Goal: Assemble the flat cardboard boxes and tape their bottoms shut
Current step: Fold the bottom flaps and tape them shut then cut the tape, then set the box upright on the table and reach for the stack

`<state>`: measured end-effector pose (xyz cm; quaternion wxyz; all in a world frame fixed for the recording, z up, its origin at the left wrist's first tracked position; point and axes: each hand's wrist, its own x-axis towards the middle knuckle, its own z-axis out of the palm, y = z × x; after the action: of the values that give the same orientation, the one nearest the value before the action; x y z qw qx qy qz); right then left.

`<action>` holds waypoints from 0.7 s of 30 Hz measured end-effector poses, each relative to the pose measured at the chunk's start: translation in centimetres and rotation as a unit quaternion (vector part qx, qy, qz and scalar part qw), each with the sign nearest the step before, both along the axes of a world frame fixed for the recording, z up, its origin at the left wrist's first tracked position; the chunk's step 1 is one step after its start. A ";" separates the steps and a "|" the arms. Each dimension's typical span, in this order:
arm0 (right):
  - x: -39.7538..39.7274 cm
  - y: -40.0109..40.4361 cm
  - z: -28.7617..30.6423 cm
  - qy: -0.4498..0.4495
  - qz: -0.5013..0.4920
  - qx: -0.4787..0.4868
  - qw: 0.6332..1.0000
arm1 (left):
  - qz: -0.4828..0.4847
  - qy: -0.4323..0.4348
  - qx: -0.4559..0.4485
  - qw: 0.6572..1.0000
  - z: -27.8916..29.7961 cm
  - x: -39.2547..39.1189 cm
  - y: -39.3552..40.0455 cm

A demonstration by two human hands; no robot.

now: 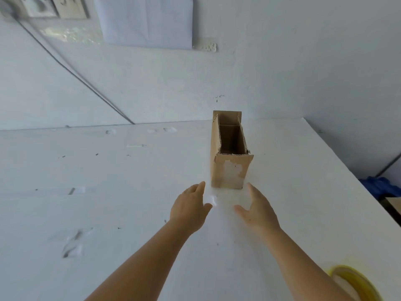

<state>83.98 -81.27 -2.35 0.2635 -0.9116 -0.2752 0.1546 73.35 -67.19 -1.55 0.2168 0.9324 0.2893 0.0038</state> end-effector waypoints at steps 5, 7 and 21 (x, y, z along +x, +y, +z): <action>-4.4 -1.8 -0.5 -0.069 0.121 -0.091 0.986 | -0.025 0.032 0.101 0.994 0.1 -6.6 -2.4; -6.3 -2.2 -0.8 -0.077 0.164 -0.112 0.977 | -0.018 0.050 0.118 0.992 -0.1 -9.4 -3.2; -23.7 2.8 0.4 -0.077 0.320 -0.094 0.940 | 0.131 0.037 0.091 0.986 0.8 -29.8 -2.8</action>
<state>60.30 -78.46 -1.96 0.0911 -0.8050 -0.5562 0.1854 43.57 -70.03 -0.80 0.1177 0.9017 0.4153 0.0240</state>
